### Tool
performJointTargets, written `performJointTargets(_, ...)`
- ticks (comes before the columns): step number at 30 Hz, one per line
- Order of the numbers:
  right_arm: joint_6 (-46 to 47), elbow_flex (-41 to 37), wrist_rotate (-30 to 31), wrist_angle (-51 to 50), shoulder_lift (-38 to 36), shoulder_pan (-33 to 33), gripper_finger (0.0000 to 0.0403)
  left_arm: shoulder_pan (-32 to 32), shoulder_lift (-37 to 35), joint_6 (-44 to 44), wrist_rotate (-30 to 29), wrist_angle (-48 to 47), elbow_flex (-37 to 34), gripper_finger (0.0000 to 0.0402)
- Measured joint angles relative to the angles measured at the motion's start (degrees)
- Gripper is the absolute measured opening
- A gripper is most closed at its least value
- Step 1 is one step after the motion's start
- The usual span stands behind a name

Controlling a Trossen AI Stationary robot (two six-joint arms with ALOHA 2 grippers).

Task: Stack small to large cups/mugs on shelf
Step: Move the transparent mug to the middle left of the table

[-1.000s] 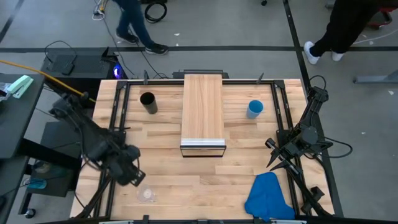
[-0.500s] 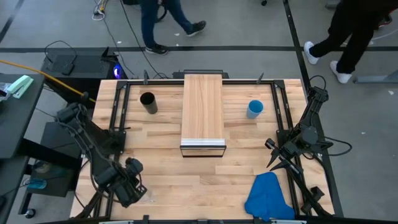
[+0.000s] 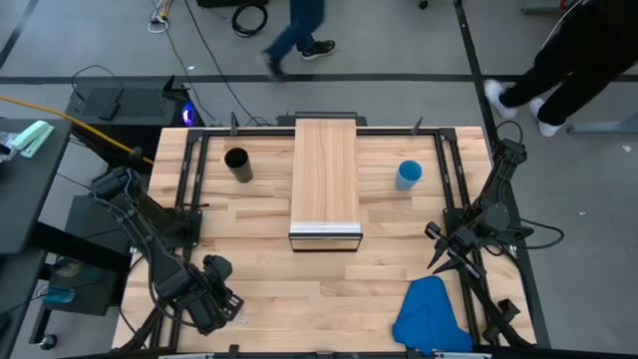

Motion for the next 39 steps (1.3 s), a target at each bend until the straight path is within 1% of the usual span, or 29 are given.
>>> performJointTargets(3,-0.3,0.01,0.02,0.0,0.0,0.0,0.0082,0.43,0.82,-0.34,0.12,3.08,-1.74,0.0153)
performJointTargets(7,-0.45,0.01,0.01,0.0,0.0,0.0,0.0082,0.54,1.01,-0.46,0.36,6.6,-4.37,0.0147)
performJointTargets(12,-0.45,0.01,0.02,0.0,0.0,0.0,0.0082,0.69,1.04,-2.51,5.04,7.53,-7.98,0.0137)
performJointTargets(15,-0.45,0.0,0.02,0.02,0.0,0.0,0.0082,0.66,1.04,-3.14,5.63,10.1,-9.6,0.0132)
performJointTargets(19,-0.44,0.01,0.02,0.02,0.0,0.0,0.0082,0.92,1.06,-1.7,5.63,12.72,-10.05,0.0127)
performJointTargets(22,-0.43,0.01,0.02,0.02,0.0,0.0,0.0082,1.23,1.06,-1.63,5.6,12.91,-10.07,0.012)
performJointTargets(27,-0.43,0.01,0.0,0.04,0.0,0.0,0.0082,1.32,1.06,-1.7,5.64,13.06,-10.07,0.0093)
performJointTargets(35,-0.43,0.01,0.01,0.04,0.0,0.0,0.0082,2.14,1.06,-1.7,5.68,13.06,-10.07,0.0014)
performJointTargets(37,-0.43,0.01,0.0,0.04,0.0,0.0,0.0082,2.58,1.04,-1.66,5.65,13.12,-10.07,0.0009)
performJointTargets(39,-0.43,0.01,0.0,0.04,0.0,0.0,0.0082,2.9,1.04,-1.64,5.63,13.3,-10.07,0.0014)
